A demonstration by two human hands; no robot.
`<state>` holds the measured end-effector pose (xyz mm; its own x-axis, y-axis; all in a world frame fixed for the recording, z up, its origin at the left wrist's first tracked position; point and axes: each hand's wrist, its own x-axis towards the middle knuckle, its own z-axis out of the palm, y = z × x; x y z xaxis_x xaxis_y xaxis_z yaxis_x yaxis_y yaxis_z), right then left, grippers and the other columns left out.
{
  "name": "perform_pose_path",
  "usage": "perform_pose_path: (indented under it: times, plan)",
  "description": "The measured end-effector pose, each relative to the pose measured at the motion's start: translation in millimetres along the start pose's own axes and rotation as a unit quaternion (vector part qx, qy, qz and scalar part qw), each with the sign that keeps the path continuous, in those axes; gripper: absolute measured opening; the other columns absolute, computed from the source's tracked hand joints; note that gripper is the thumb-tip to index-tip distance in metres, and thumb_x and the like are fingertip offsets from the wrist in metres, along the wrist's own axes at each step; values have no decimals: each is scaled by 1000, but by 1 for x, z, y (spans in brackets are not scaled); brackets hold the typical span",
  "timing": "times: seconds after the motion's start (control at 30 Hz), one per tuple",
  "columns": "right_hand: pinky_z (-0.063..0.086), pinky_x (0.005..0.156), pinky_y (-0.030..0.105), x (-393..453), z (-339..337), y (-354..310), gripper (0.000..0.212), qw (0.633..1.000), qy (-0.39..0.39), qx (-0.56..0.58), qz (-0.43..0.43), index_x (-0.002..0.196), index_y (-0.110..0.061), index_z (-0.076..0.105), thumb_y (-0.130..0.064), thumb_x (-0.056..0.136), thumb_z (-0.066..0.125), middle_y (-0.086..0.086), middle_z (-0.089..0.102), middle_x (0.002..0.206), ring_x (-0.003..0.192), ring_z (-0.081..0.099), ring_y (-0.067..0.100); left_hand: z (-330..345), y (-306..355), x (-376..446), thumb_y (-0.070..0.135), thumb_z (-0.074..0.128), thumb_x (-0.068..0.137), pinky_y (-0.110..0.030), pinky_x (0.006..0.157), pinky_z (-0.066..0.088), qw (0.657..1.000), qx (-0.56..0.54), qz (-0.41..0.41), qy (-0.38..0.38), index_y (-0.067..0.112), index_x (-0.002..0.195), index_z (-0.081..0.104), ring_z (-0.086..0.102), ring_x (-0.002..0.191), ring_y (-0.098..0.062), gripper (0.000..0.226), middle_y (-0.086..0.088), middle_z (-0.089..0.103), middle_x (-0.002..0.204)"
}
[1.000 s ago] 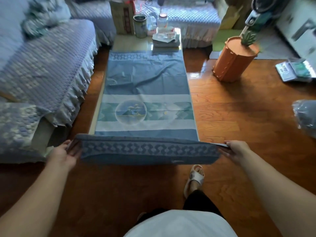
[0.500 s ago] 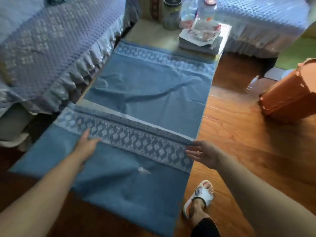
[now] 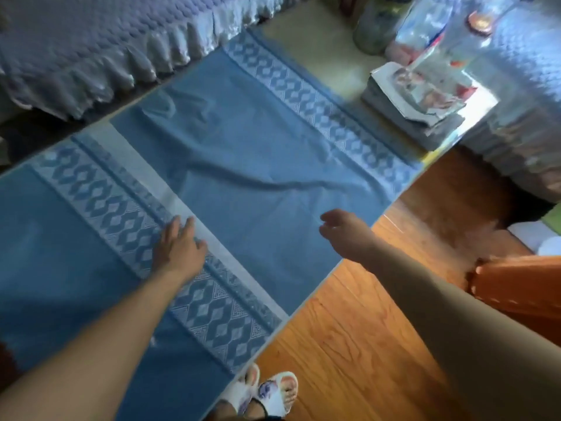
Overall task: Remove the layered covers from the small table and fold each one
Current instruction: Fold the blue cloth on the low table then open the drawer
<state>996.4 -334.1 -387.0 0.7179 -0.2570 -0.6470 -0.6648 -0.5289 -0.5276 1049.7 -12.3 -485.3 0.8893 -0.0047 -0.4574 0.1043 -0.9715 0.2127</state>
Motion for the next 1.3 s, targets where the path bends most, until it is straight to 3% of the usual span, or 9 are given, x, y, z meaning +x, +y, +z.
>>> perform_pose_path:
  times: [0.17,0.4,0.5,0.63,0.77,0.9,1.03,1.13,1.3]
  plan:
    - [36,106,36,77,10,-25,49,961,-4,-236,-145,146,-17,44,-25,99,52,12,43,146,131,45,35,7,34,74,52,36,104,-46,124,9,998,11,-41,44,20,163,11,4,155,-32,72,-9,1,170]
    - [30,117,51,223,3,-43,56,872,5,-339,-354,150,-18,39,-31,97,50,17,26,161,148,23,40,26,100,174,53,49,97,-61,120,20,985,-5,-91,145,-2,156,27,19,150,-46,83,-29,22,162]
    - [33,114,54,275,-43,-6,55,893,75,-356,-267,149,-23,39,-37,96,48,13,31,159,144,29,41,32,143,197,60,38,94,-64,121,12,982,-12,-106,158,-2,155,29,16,150,-50,87,-36,19,160]
    - [37,105,57,296,-109,34,56,921,174,-336,-97,148,-24,34,-45,98,48,12,34,150,131,35,41,30,162,205,60,31,97,-64,118,21,982,-18,-87,164,14,158,29,18,148,-52,77,-29,20,162]
    - [27,112,55,297,-136,41,73,949,164,-268,25,149,-13,30,-56,94,51,23,32,150,133,32,47,43,147,161,55,34,97,-68,117,19,977,-2,-141,157,23,159,30,19,148,-50,69,-27,19,163]
    - [36,103,55,287,-160,42,67,942,179,-284,27,136,-16,39,-63,90,52,15,37,139,129,35,40,56,178,105,47,46,90,-71,110,26,986,2,-111,125,21,154,41,24,144,-54,69,-25,21,162]
    - [47,86,50,275,-182,44,51,940,135,-311,-38,118,-17,40,-57,91,54,13,42,120,116,50,42,73,250,58,34,58,80,-62,108,38,987,-37,-70,140,14,143,58,38,135,-51,66,-26,34,154]
    - [47,88,47,277,-200,45,46,965,81,-247,17,110,-15,40,-51,91,60,16,56,121,113,58,42,86,310,23,34,55,80,-52,105,43,985,-88,-57,134,12,132,65,48,127,-44,57,-19,46,144]
    - [48,93,38,293,-228,36,39,962,-52,-267,35,122,-6,61,-35,96,56,18,64,126,118,59,37,107,413,-10,42,47,82,-32,107,32,971,-220,-71,61,19,128,64,55,122,-33,55,-9,57,133]
